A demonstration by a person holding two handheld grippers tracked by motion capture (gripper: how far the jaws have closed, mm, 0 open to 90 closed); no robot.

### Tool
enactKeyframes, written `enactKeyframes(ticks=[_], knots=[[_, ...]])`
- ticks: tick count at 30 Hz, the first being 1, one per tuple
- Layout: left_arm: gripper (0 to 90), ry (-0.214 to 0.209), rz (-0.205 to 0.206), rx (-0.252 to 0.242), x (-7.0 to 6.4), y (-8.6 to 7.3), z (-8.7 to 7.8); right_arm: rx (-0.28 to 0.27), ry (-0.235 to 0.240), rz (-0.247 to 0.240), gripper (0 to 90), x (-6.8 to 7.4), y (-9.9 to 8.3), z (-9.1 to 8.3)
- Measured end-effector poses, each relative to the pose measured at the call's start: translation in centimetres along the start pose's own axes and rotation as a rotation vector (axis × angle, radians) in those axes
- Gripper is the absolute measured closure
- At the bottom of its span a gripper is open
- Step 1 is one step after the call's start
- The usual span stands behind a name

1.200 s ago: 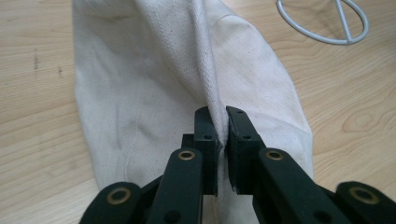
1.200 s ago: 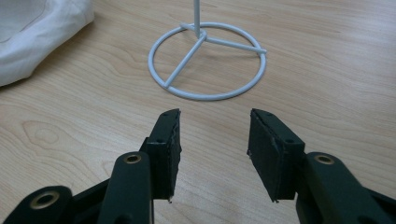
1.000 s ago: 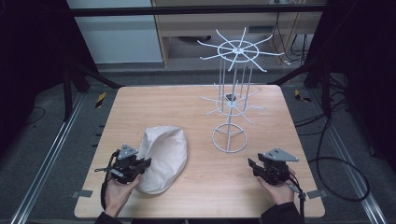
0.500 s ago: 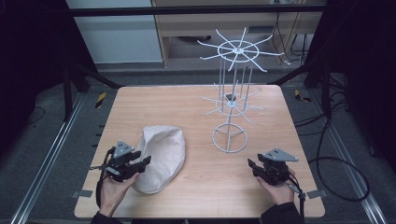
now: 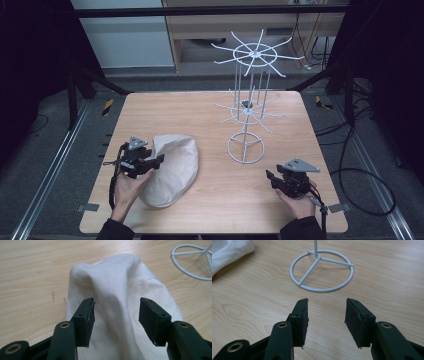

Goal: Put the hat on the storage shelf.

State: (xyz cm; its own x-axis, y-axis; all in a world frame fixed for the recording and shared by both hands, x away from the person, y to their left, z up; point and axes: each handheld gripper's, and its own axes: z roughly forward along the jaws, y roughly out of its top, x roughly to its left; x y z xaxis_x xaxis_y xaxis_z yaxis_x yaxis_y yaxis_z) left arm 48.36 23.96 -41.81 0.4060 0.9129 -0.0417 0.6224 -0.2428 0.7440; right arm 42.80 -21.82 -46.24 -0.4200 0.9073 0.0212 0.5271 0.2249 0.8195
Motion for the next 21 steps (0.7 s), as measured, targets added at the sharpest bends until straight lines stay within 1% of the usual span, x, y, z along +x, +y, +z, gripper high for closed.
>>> enactKeyframes(ticks=[4, 6, 9, 11, 13, 15, 19, 20, 21], knots=[[53.0, 0.015, 0.007, 0.019, 0.2, 0.1, 1.0, 0.0, 0.0, 0.003, 53.3, 0.0, 0.0, -0.1], [56.7, 0.003, 0.001, 0.026, 0.3, 0.1, 1.3, 0.001, -0.001, 0.003, 53.4, 0.0, 0.0, 0.0], [62.6, -0.009, 0.004, 0.042, 0.3, 0.1, 1.9, 0.005, -0.002, 0.0, 53.3, 0.0, 0.0, 0.0], [66.5, -0.015, -0.007, 0.051, 0.4, 0.0, 2.2, 0.008, 0.002, 0.001, 53.3, 0.1, 0.0, 0.1], [72.0, -0.028, -0.042, 0.04, 0.6, -0.2, 2.3, 0.009, 0.002, -0.001, 53.2, 0.1, 0.0, 0.1], [76.7, -0.028, -0.052, 0.038, 0.7, -0.3, 2.2, 0.005, 0.001, -0.001, 53.2, 0.1, 0.0, 0.1], [85.5, -0.021, -0.05, 0.013, 0.7, -0.4, 1.6, 0.007, -0.001, -0.013, 53.2, 0.1, 0.1, 0.2], [86.3, -0.018, -0.052, 0.004, 0.7, -0.4, 1.4, 0.007, -0.001, -0.014, 53.2, 0.1, 0.1, 0.2], [86.8, -0.026, -0.053, -0.001, 0.8, -0.4, 1.2, 0.006, 0.0, -0.014, 53.2, 0.1, 0.0, 0.2]])
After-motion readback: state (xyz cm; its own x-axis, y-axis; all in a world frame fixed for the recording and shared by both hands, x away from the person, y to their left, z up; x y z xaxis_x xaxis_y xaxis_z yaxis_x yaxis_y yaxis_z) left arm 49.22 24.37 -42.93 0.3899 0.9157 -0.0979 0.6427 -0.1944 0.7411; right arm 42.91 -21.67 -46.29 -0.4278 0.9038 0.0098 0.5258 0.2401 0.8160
